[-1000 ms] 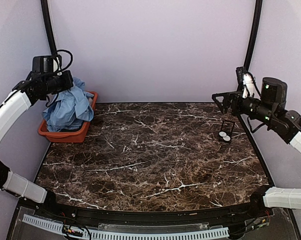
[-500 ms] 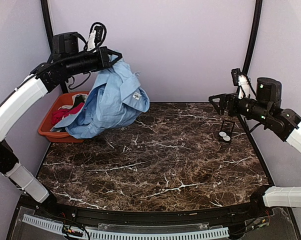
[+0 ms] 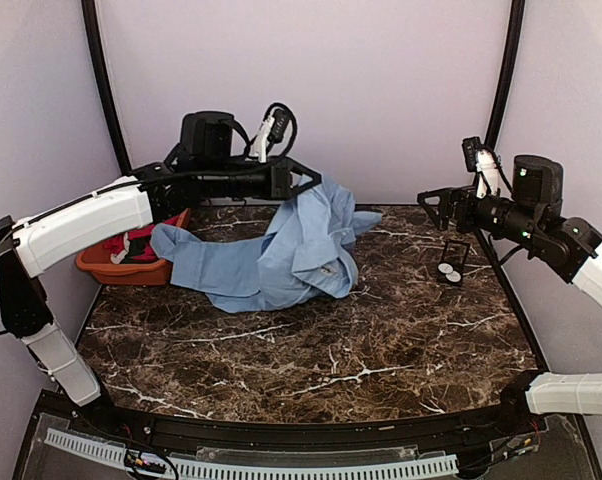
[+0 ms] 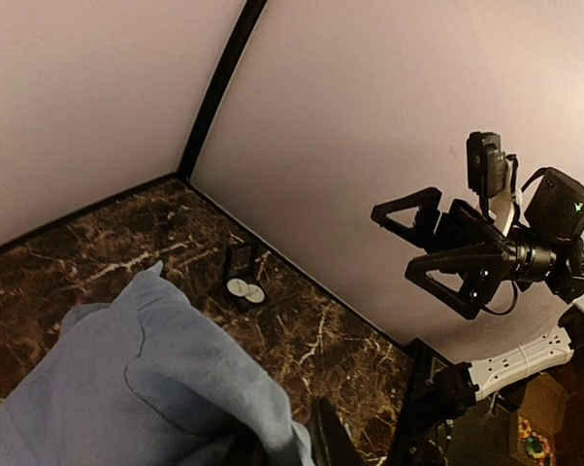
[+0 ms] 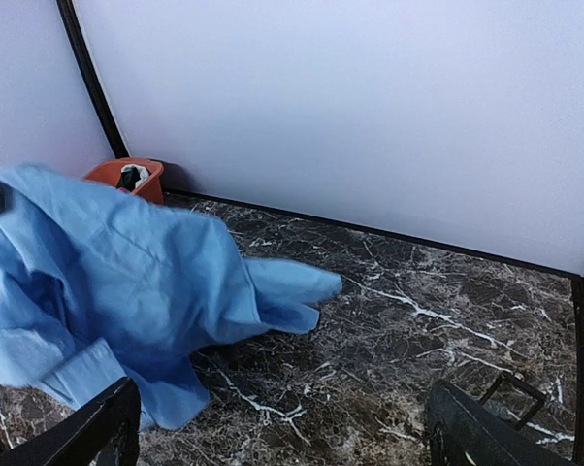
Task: Pin the brooch onto the clothing
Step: Place the crumpled clothing at the center of the board.
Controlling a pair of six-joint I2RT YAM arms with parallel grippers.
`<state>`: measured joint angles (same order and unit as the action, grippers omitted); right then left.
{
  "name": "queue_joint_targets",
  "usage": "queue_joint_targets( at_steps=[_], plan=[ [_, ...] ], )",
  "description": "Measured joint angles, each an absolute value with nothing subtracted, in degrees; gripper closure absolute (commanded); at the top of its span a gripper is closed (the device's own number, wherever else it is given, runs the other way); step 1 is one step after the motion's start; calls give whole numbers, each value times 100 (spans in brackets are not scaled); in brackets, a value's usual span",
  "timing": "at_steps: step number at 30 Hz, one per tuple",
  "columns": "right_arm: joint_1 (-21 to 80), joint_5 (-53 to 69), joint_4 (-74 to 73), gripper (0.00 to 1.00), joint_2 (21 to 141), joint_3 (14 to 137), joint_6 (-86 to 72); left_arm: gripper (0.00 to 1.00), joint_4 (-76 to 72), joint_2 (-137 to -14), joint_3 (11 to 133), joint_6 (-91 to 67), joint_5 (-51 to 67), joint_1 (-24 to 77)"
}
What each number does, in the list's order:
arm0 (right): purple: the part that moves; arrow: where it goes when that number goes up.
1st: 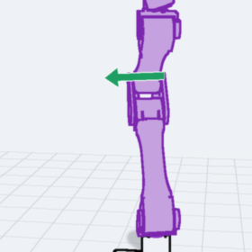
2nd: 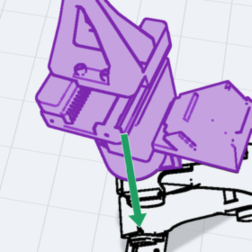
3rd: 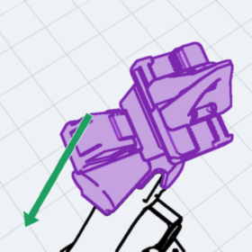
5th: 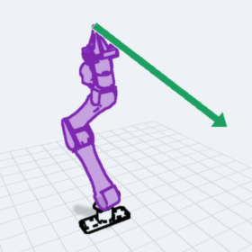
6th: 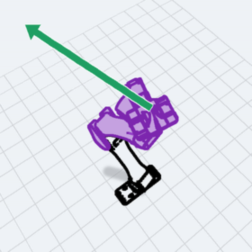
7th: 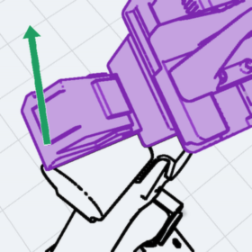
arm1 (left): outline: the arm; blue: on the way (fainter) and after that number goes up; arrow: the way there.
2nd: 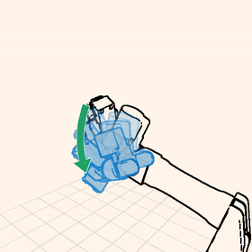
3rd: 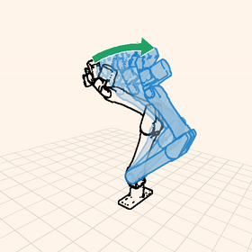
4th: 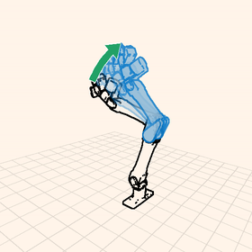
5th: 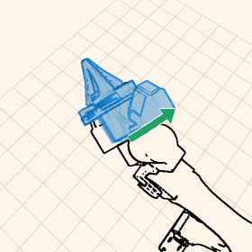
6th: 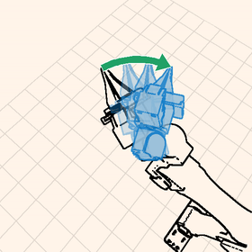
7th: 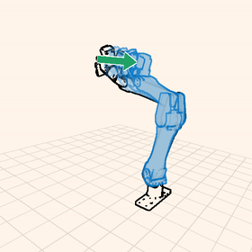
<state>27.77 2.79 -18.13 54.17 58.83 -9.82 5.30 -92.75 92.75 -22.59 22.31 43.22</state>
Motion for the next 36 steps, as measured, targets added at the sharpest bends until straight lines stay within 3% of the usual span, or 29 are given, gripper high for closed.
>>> queue_joint_targets(
  at_steps=[2, 5, 6, 10, 19, 28, 36],
  plan=[
    [2777, 276, -1815, 1, 5415, 5883, -972, 58, 405, -9454, 9004, -2320, 2281, 4462],
    [2777, 281, -1837, 1, 5413, 5883, -928, 41, 287, -9703, 8709, -2370, 2320, 4593],
    [2777, 285, -1855, 1, 5411, 5883, -906, 29, 259, -9741, 8615, -2366, 2314, 4609],
    [2777, 346, -1964, 1, 5406, 5883, -784, 9, 220, -9695, 8412, -2303, 2165, 4615],
    [2788, 668, -2112, 1, 5559, 5972, -384, 5, 379, -8689, 7332, -1813, 1015, 5092],
    [3107, 749, -2565, 1, 6016, 6250, 152, 3, 871, -9050, 7013, -613, 113, 6615],
    [3114, 663, -2676, 1, 5629, 6390, 148, 2, 1107, -9435, 7000, 569, -1275, 7524]
  ],
)
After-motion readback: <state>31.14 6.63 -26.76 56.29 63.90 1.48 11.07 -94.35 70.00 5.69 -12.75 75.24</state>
